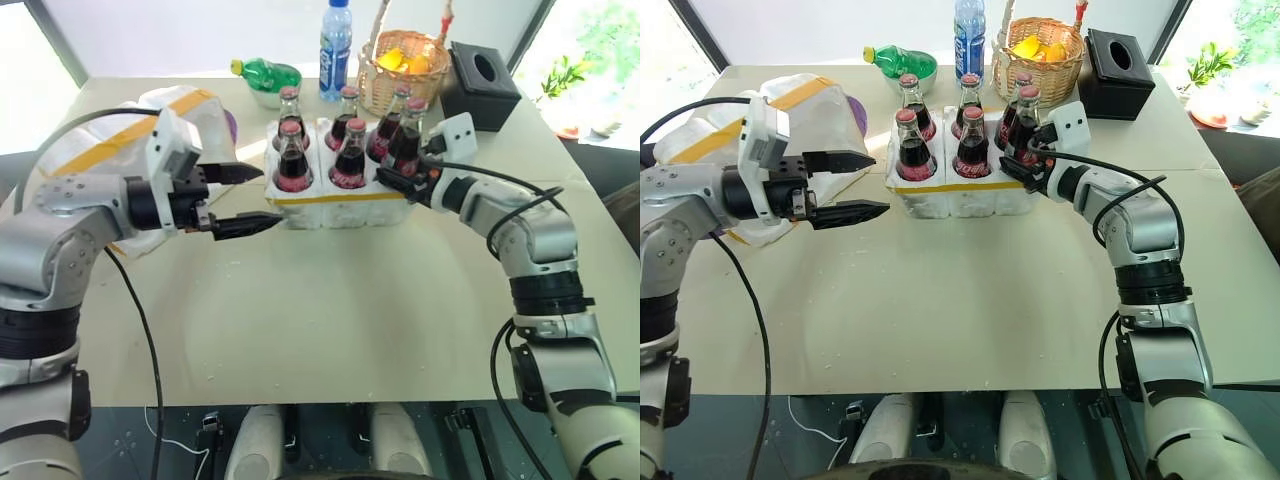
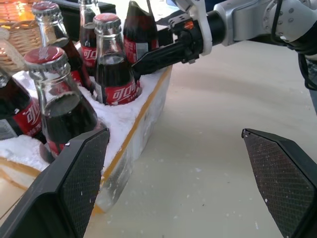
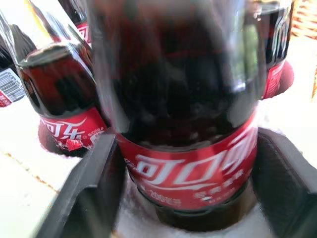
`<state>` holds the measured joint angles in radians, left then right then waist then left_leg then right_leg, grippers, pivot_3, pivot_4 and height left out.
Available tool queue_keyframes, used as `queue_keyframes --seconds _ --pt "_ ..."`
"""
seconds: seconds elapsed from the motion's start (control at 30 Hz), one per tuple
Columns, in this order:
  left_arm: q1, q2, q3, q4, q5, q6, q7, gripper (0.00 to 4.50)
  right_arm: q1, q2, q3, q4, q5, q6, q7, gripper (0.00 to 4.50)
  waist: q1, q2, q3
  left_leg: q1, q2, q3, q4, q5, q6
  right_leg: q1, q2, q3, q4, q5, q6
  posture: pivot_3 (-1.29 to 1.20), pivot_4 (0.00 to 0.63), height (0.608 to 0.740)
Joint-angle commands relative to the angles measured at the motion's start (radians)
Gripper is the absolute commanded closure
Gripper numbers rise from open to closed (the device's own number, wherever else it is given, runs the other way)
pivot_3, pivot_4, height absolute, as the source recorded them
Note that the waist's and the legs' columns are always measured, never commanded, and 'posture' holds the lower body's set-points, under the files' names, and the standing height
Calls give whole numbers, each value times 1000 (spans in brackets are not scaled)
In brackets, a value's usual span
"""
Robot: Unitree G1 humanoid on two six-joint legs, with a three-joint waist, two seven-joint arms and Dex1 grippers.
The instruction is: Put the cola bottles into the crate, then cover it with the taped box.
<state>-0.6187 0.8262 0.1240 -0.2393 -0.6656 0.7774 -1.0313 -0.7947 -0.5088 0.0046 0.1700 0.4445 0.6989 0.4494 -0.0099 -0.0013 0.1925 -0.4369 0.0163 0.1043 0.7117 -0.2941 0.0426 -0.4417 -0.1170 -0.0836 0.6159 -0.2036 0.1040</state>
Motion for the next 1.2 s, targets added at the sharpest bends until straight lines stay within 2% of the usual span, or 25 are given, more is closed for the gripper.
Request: queue_keyframes --seconds 0.03,0.17,0.37,0.47,0.57,0.63,0.7,0.77,0.87,1.0,1.07,1.2 --pt "13 37 60 -25 -16 -3 8 0 -29 -25 -53 -57 -2 5 16 58 0 0 0 0 0 0 0 0 0 0 0 0 0 0 0 0 150 740" --pt "55 111 144 -38 -52 33 -5 0 -78 -149 -105 -126 40 59 127 58 -1 0 0 0 0 0 1 0 0 0 -1 0 0 0 0 0 150 740" --pt "170 391 409 37 -124 147 -176 0 -159 -424 -173 -132 143 146 409 58 -5 1 1 0 1 0 -2 0 0 -3 0 0 -3 0 0 0 150 740" --pt "286 540 511 167 -15 102 -321 0 -204 -489 -175 -64 143 157 483 58 -11 1 1 1 1 1 -3 0 0 -2 0 0 -3 0 0 0 150 740" --pt "461 647 550 354 183 -106 -485 0 -219 -518 -155 -56 150 141 578 58 -16 3 1 4 0 5 -4 0 0 -2 -2 1 -2 0 -1 0 150 740" --pt "496 700 502 508 264 -256 -532 0 -214 -525 -149 -73 170 136 651 58 -14 3 1 8 0 8 -12 2 -4 -2 -3 2 -3 -1 -2 0 150 740" --pt "440 736 383 652 306 -383 -534 0 -193 -529 -150 -110 203 143 720 58 -8 3 1 9 1 7 -13 2 -4 -2 -3 2 -2 -2 -4 0 150 740" --pt "285 729 220 762 363 -474 -525 0 -159 -538 -163 -164 253 163 789 58 0 3 1 9 1 7 -14 2 -5 -3 -2 2 -1 -2 -5 0 150 740" --pt "-3 664 10 918 509 -581 -539 0 -125 -539 -182 -221 297 188 809 58 6 2 1 8 0 9 -14 2 -4 -2 -2 1 -1 -2 -4 0 150 740" --pt "-338 553 -194 1163 725 -711 -526 0 -84 -537 -201 -268 314 201 775 58 10 -2 -1 8 -2 12 -12 2 -4 -2 -2 1 0 -1 -3 0 150 740" --pt "-445 499 -265 1278 810 -773 -502 0 -62 -539 -220 -287 327 214 754 58 13 -3 -1 8 -2 12 -11 2 -4 -1 -1 1 1 -1 -3 0 150 740" --pt "-541 417 -321 1424 891 -830 -443 0 -33 -550 -252 -315 349 238 717 58 12 -4 -1 8 -1 12 -11 2 -3 -2 -1 1 1 -1 -3 0 150 740"
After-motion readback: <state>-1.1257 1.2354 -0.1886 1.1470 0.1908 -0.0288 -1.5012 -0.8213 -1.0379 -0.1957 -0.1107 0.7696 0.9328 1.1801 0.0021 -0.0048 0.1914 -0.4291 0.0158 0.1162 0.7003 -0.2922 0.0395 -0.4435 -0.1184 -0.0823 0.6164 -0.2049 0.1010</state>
